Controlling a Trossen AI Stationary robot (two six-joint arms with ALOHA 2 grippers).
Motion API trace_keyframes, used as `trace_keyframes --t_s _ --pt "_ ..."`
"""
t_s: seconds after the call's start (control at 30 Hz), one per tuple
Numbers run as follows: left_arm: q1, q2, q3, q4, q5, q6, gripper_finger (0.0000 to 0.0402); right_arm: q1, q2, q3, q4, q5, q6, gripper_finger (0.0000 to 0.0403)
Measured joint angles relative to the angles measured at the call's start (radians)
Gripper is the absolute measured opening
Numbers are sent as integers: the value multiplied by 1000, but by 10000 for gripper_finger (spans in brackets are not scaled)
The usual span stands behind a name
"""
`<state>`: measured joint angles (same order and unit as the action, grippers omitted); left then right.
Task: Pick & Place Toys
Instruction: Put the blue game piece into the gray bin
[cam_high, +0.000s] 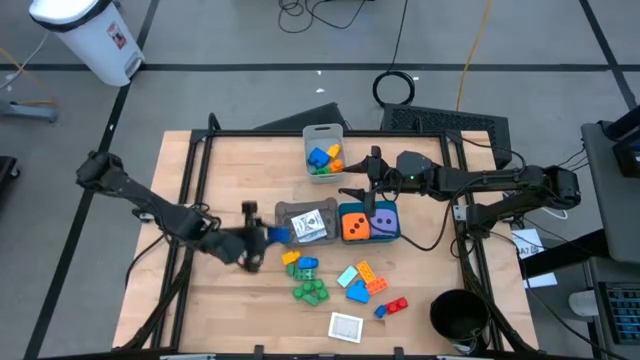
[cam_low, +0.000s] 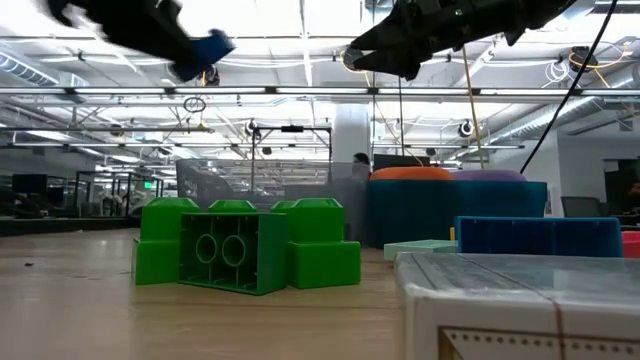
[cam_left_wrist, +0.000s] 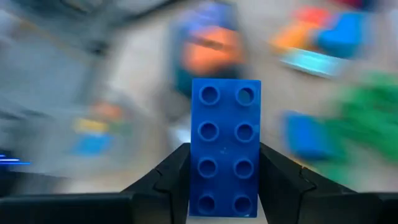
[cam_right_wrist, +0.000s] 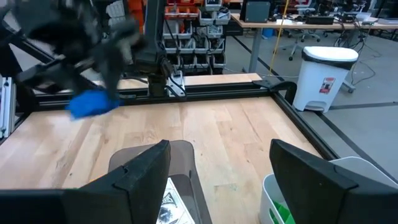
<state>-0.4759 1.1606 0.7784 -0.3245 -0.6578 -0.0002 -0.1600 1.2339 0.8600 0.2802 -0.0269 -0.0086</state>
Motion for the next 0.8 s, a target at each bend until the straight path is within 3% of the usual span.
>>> trace_keyframes --t_s 0.1,0.5,0.63,0.8 --pt "71 3 0 132 -98 160 156 0 0 0 0 0 0 265" --pt "345 211 1 515 -84 714 153 0 148 0 148 -1 178 265" --pt "375 273 1 640 -87 807 164 0 229 1 278 -3 191 265" --pt "390 313 1 655 -88 811 150 -1 307 1 406 -29 255 265"
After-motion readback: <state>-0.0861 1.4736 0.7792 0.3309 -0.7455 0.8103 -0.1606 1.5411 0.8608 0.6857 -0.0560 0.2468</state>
